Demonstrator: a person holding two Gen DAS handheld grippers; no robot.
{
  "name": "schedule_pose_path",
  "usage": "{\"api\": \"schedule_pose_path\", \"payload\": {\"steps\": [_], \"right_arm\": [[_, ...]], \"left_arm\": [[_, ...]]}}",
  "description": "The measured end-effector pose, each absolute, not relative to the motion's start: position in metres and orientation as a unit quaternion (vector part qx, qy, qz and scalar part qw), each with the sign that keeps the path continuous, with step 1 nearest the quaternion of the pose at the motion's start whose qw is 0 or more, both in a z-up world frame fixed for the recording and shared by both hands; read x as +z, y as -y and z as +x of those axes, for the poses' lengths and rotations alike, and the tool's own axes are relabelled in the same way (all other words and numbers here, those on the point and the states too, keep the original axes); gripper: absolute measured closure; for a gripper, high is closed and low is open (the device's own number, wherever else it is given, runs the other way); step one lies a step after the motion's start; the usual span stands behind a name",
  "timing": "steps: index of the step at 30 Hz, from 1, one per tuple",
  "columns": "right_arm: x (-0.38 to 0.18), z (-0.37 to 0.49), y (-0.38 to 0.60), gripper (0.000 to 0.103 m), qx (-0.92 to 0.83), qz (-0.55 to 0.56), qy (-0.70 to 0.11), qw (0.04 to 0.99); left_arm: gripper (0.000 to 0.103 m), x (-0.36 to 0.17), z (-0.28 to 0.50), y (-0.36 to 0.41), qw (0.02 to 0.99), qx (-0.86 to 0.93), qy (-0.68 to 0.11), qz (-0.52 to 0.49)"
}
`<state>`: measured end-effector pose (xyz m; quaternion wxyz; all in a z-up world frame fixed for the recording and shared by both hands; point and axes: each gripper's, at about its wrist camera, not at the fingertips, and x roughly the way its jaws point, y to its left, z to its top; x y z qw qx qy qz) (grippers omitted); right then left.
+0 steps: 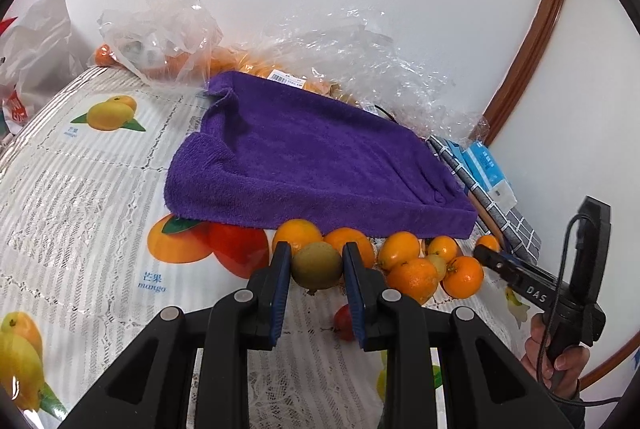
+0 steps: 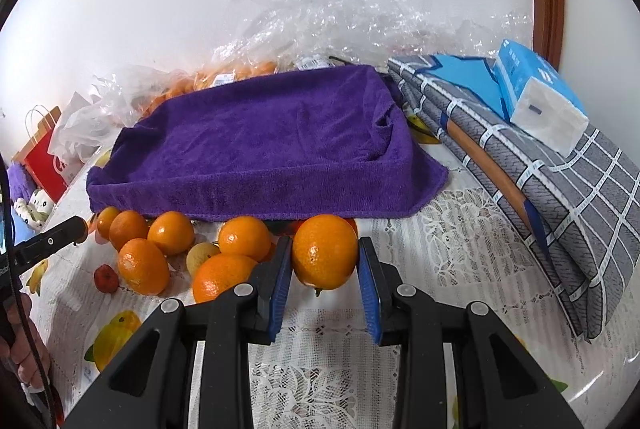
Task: Organize fruits
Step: 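Lift the yellow-green fruit with the left tool while the right tool grasps an orange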
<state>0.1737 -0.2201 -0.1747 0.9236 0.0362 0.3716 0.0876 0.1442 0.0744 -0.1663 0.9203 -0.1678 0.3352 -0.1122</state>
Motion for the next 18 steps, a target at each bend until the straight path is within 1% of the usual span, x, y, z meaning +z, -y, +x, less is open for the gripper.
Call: {"api": "schedule_pose_path", "payload": {"steps": [6,9,13,16,18], "right_arm": [[-0.164,0.158,0.223,0.071,0.073,0.065,-0.382,0.919],[-0.148,0.146,0.215,0.071,0.054,0.052,-0.375,0.924],[-0.134,0.136,0.205,0.071,0.05,0.064,-0.379,0.922],[-0.128,0.13,0.193,0.071,0.034,0.051,-0.383,0.922],[-0.125,0.124,0.188,0.071,0.039,0.061,-0.383,0.921]], "left_arm": [[0.078,-0.152,0.135,-0.081,0.916,-0.108,-0.342,-0.18],[0.078,-0.133,0.134,-0.087,0.919,-0.108,-0.344,-0.162],[0.078,-0.116,0.141,-0.093,0.915,-0.124,-0.351,-0.155],[0.078,-0.105,0.148,-0.099,0.908,-0.139,-0.363,-0.155],[0.078,-0.098,0.151,-0.1,0.905,-0.144,-0.369,-0.152]]}}
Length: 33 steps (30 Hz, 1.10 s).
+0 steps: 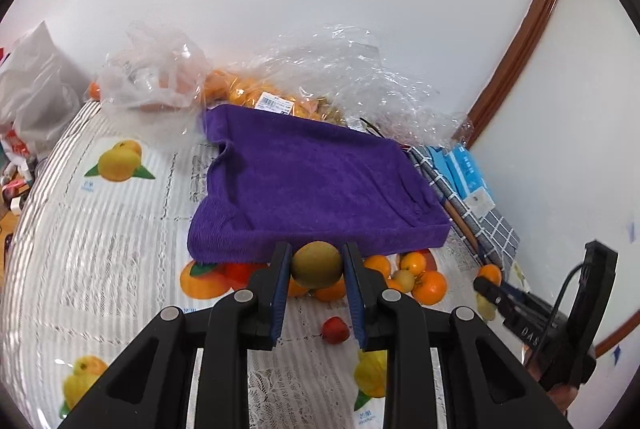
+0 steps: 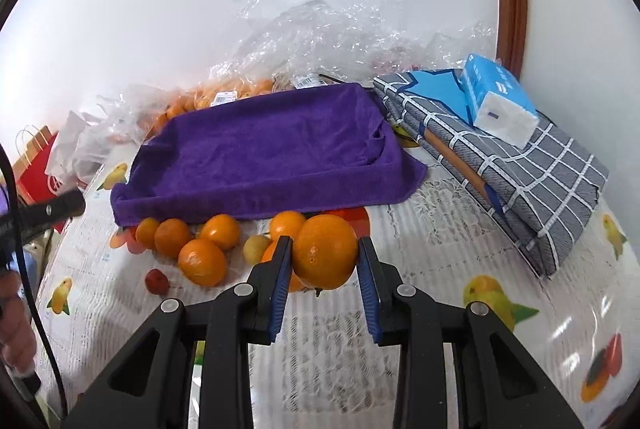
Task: Organize fruits
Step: 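Lift the yellow-green fruit with the left tool while the right tool grasps an orange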
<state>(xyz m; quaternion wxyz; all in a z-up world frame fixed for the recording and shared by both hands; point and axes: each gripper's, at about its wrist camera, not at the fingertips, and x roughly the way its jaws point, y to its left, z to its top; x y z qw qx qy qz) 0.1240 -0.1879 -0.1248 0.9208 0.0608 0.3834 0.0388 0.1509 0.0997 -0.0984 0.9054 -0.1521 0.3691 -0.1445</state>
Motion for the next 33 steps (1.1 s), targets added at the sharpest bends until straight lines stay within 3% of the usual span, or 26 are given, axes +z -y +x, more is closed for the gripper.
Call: {"api": "schedule_pose_path", "payload": {"steps": [8,14,22,28,33], "right_arm": [[-0.119,0.104,0.172,0.071,0.056,0.065,-0.383,0.92],[-0.103,0.094,0.177,0.071,0.062,0.064,-0.366,0.926],[-0.082,0.115,0.187,0.071,0.133,0.009,-0.357,0.924],[-0.064,0.141,0.178,0.071,0.173,-0.004,-0.369,0.913],[-0.076,0.145,0.173,0.071,0.189,0.014,-0.366,0.911]], "left_arm": [[0.078,-0.083,0.142,-0.092,0.907,-0.159,-0.374,-0.113],[0.078,-0.076,0.138,-0.082,0.909,-0.148,-0.365,-0.139],[0.078,-0.059,0.153,-0.063,0.921,-0.086,-0.341,-0.166],[0.078,-0.034,0.175,-0.056,0.912,-0.074,-0.369,-0.162],[0.078,-0.022,0.162,-0.063,0.935,-0.047,-0.322,-0.141]]}}
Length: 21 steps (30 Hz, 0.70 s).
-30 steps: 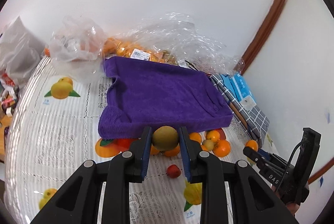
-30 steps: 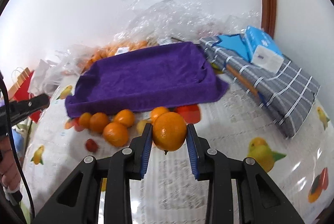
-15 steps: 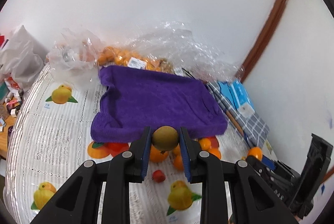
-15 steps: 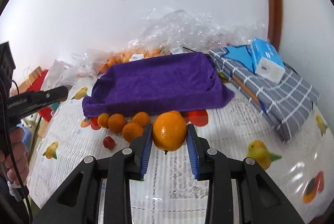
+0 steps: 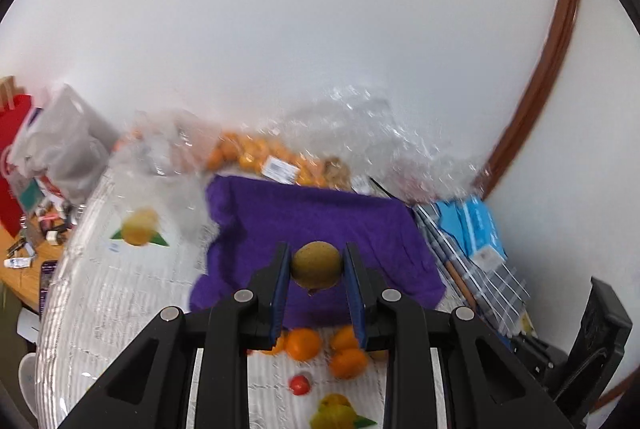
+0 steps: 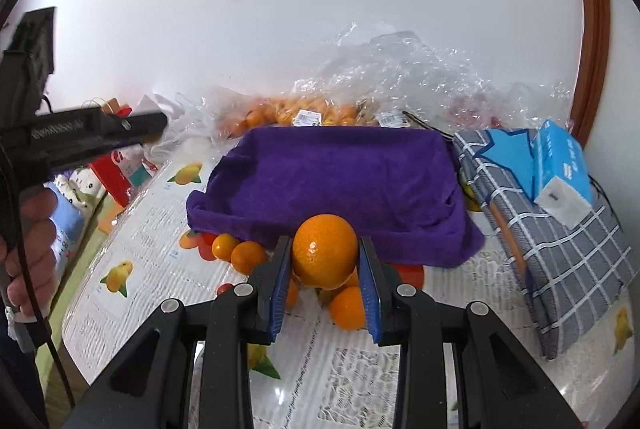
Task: Organize fruits
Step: 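Lift the yellow-green fruit with the left tool while the right tool grasps an orange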
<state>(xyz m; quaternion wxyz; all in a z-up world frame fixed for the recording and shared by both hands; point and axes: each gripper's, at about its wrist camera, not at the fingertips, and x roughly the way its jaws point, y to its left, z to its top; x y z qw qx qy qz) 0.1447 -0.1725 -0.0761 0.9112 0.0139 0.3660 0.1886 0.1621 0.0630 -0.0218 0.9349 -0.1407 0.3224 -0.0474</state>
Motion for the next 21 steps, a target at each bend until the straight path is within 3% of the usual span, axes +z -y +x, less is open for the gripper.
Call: {"api": "schedule_pose_path", "payload": {"steps": [11,21], "right_arm": [[-0.103,0.111,0.168,0.071,0.169,0.028,-0.368,0.914],[-0.083,0.128,0.185,0.071,0.119,0.029,-0.335,0.934]], "left_arm": [[0.078,-0.061,0.134,-0.081,0.914,-0.036,-0.371,-0.158],[0.078,-0.069,0.156,-0.078,0.923,-0.046,-0.35,-0.151]]}}
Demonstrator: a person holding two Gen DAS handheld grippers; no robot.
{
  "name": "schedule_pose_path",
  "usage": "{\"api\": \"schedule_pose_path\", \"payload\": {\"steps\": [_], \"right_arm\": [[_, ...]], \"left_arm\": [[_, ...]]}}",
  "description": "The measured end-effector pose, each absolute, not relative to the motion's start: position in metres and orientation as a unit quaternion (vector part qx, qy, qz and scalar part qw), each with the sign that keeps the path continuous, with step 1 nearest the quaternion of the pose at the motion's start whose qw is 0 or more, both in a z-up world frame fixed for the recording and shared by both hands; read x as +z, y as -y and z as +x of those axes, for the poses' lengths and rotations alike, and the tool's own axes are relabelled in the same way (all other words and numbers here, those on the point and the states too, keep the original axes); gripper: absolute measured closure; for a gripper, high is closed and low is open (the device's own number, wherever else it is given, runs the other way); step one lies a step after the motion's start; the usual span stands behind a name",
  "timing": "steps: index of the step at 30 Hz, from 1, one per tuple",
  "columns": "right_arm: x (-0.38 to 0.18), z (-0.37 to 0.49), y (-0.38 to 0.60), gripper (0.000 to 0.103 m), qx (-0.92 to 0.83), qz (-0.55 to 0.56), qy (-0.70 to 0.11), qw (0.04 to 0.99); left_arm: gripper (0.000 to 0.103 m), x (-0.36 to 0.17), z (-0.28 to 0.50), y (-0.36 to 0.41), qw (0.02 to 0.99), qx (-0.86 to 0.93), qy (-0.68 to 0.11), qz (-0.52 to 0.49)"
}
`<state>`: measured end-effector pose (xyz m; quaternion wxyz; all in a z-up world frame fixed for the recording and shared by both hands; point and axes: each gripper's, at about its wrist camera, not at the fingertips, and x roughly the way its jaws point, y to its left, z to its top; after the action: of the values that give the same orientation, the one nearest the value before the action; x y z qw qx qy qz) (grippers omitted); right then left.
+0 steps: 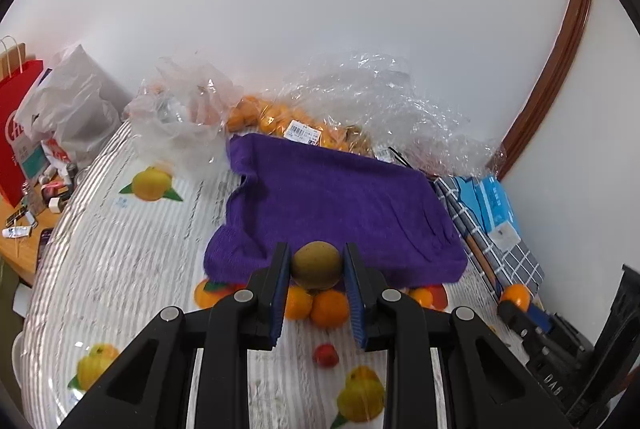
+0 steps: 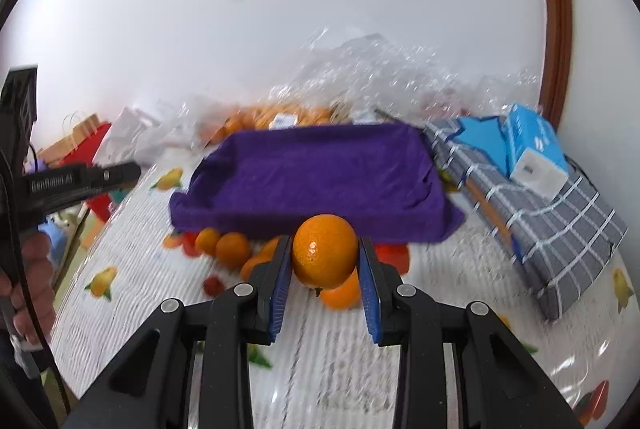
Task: Organize fruits
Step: 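Lift the yellow-green fruit with the left tool while the right tool grasps an orange, then lower both fruits onto the purple towel and open both tools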
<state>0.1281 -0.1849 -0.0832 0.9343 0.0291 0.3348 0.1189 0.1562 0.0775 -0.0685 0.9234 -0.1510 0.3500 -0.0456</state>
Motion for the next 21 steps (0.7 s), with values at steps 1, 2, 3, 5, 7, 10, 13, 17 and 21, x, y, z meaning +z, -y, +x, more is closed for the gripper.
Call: {"api": "schedule_pose_path", "payload": {"steps": [1,2,3,5,7,10,13,17,21], "right_arm": [[-0.083,0.134,0.185,0.071,0.116,0.03,-0.334,0.935],[-0.082,0.141,0.186,0.071,0.113,0.032,-0.333,0.936],[-0.081,0.15,0.187,0.071,0.114,0.034,-0.329,0.937],[-0.079,0.164,0.186,0.071,0.115,0.034,-0.325,0.938],[-0.077,0.181,0.186,0.071,0.114,0.03,-0.321,0.94],[-0.08,0.204,0.186,0.071,0.115,0.024,-0.319,0.941],[-0.087,0.232,0.185,0.071,0.114,0.015,-0.324,0.939],[-0.1,0.262,0.184,0.071,0.113,0.007,-0.336,0.935],[-0.12,0.289,0.181,0.071,0.108,-0.003,-0.352,0.93]], "left_arm": [[0.078,-0.069,0.161,-0.077,0.924,-0.046,-0.349,-0.15],[0.078,-0.072,0.168,-0.075,0.924,-0.045,-0.35,-0.148],[0.078,-0.073,0.174,-0.074,0.924,-0.042,-0.352,-0.146],[0.078,-0.077,0.19,-0.072,0.921,-0.042,-0.36,-0.146],[0.078,-0.08,0.203,-0.072,0.918,-0.044,-0.367,-0.148],[0.078,-0.083,0.227,-0.071,0.915,-0.035,-0.376,-0.14],[0.078,-0.087,0.246,-0.071,0.914,-0.03,-0.381,-0.134],[0.078,-0.099,0.278,-0.071,0.909,-0.024,-0.396,-0.126],[0.078,-0.114,0.302,-0.071,0.904,-0.025,-0.41,-0.119]]}}
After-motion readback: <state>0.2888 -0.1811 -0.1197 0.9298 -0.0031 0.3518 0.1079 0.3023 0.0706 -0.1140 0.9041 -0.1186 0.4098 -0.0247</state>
